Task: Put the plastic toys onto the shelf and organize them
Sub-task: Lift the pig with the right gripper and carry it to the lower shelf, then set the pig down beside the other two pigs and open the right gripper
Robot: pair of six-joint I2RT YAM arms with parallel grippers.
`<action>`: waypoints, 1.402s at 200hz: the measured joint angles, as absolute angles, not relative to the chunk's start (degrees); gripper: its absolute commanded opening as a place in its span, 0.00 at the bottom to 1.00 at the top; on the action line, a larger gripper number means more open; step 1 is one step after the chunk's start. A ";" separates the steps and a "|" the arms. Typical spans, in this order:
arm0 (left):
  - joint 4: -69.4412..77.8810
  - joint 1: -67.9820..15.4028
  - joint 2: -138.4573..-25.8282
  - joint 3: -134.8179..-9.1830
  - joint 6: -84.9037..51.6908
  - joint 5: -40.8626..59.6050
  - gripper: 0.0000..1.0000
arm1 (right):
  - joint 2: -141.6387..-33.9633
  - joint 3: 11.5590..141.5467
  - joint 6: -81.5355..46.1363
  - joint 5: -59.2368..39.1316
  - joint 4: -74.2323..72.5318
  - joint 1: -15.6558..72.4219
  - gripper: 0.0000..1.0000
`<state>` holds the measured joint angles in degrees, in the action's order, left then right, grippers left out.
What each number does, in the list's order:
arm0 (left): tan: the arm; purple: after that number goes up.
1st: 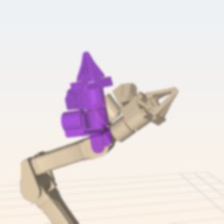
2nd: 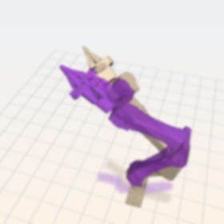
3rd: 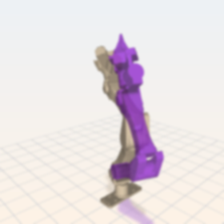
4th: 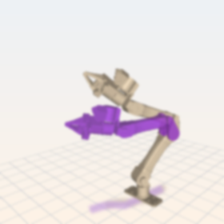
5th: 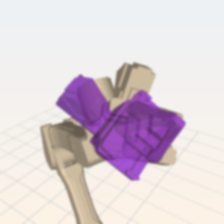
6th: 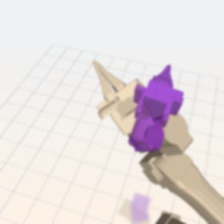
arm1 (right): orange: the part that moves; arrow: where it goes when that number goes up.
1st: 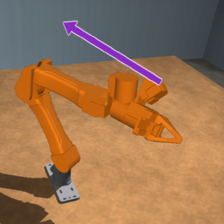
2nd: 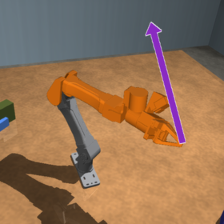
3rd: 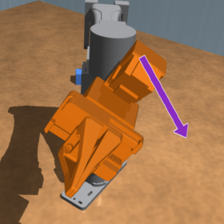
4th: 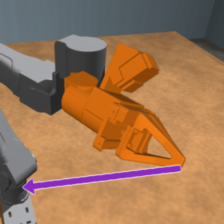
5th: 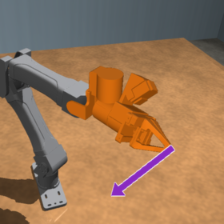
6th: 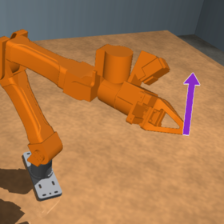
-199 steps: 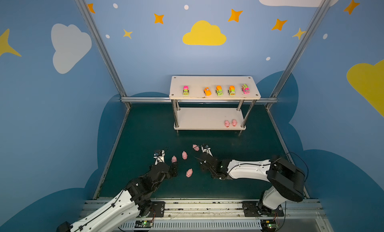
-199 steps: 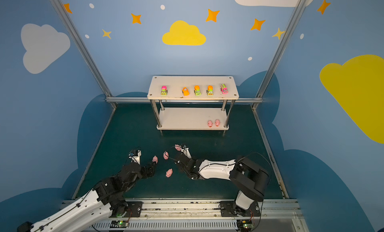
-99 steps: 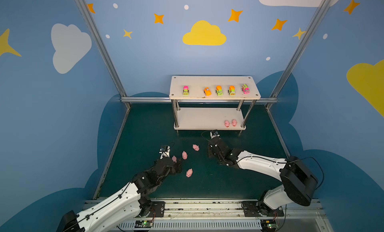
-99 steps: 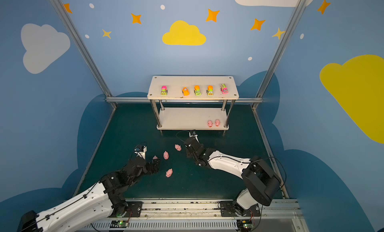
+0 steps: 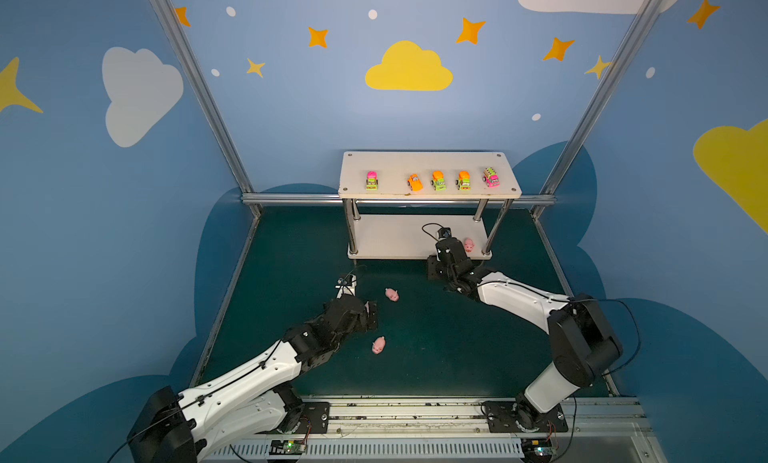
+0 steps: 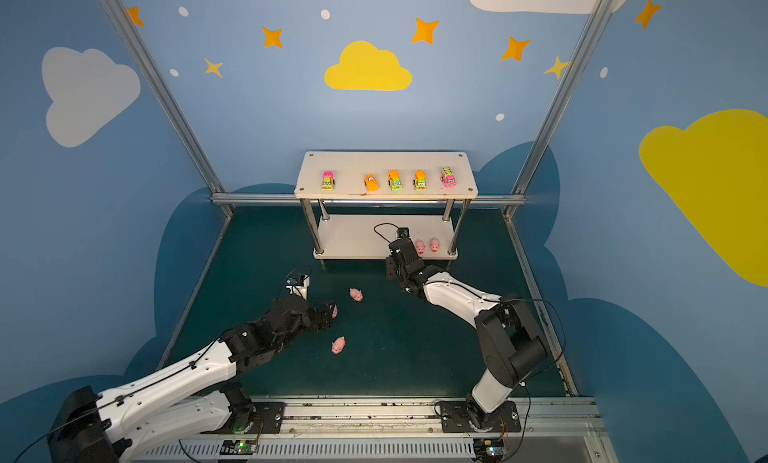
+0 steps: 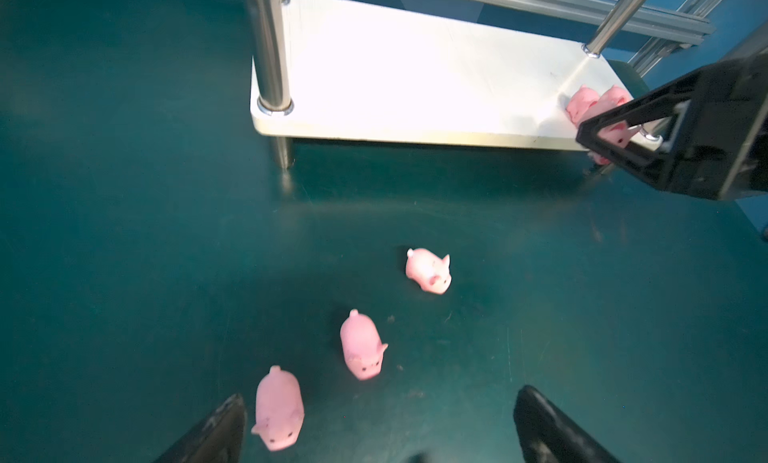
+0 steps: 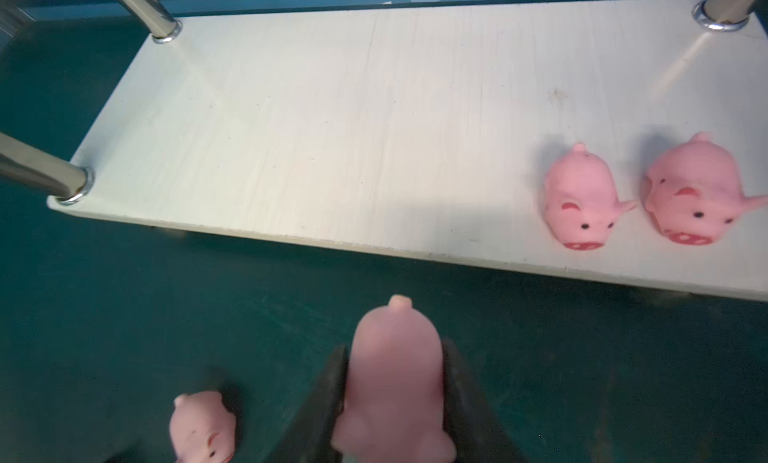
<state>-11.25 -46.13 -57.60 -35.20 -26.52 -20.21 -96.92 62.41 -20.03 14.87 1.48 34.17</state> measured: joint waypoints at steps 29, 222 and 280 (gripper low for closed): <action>-8.84 -45.98 -60.31 -36.69 -24.53 -20.78 1.00 | -101.06 65.91 -18.74 12.80 1.80 31.14 0.34; -4.62 -38.98 -71.16 -41.67 -21.37 -14.13 1.00 | -112.05 76.95 -13.63 9.17 5.54 25.19 0.40; -4.71 -38.72 -71.48 -42.33 -21.39 -13.37 1.00 | -112.12 78.13 -13.28 9.13 6.31 24.56 0.53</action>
